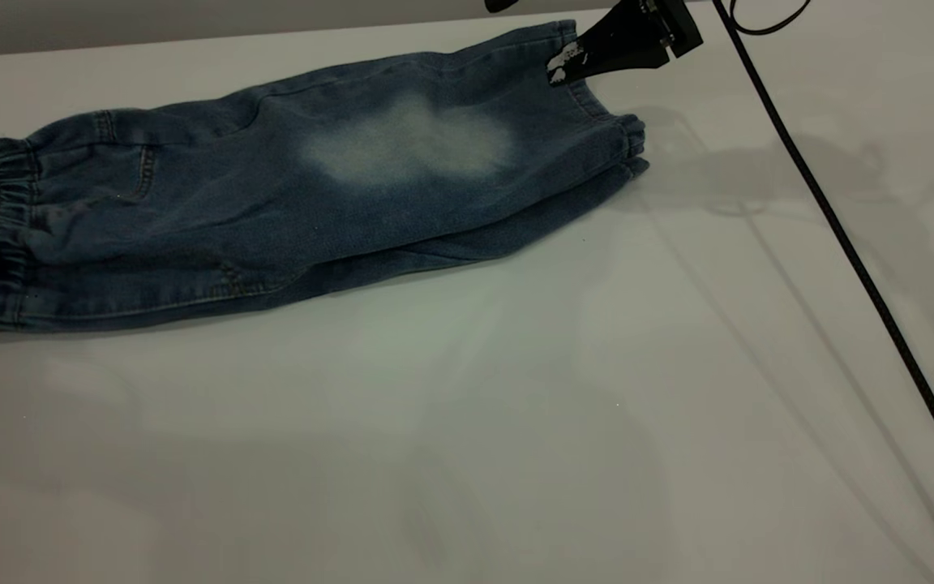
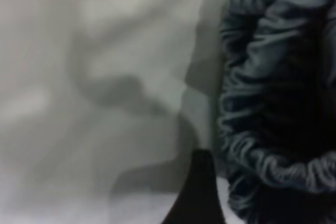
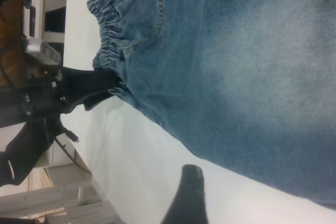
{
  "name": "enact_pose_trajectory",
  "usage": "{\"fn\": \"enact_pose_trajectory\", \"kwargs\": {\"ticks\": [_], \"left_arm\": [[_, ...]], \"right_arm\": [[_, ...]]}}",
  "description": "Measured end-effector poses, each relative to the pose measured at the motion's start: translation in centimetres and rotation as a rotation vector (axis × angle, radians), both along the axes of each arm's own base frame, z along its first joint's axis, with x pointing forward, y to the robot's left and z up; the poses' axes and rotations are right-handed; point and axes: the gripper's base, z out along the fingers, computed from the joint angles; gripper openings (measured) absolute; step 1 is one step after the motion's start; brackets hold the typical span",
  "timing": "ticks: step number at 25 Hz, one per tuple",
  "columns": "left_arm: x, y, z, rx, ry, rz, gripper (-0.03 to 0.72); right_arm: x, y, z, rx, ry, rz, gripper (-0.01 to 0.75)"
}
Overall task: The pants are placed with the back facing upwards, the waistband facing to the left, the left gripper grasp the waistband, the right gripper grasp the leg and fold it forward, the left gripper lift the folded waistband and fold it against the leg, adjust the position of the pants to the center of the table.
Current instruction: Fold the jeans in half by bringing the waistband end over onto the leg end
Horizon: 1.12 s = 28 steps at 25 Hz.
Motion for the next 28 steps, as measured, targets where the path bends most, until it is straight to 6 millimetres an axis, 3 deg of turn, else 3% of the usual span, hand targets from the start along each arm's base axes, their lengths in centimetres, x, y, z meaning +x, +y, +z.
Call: {"fn": "enact_pose_trajectory", "kwargs": {"ticks": [6,9,12,17,23,28], "left_arm": [[0.6,0.4,-0.1,0.023,-0.058,0.050,0.589],[0.8,0.2,-0.4,0.000,-0.077,0.068,0.545],[1.0,-0.5,-1.3,-0.032,-0.059,0.077,0.426],[1.6,-2.3,-2.3,-0.030,-0.078,0.024,0.162],[1.7,-2.3,-0.9,0.088,-0.085,0.013,0.147],[0.5,-2.5,2.7,0.124,-0.142,0.044,0.147]], "right_arm": [[0.0,0.0,0.0,0.001,0.000,-0.001,0.582],[0.0,0.0,0.0,0.001,0.000,-0.001,0.582],[0.0,0.0,0.0,0.005,0.003,0.004,0.582],[-0.1,0.1,0.1,0.009,0.006,0.009,0.582],[-0.3,0.5,0.1,0.011,0.007,0.021,0.582],[-1.1,3.2,0.0,0.005,0.003,0.052,0.577]]}}
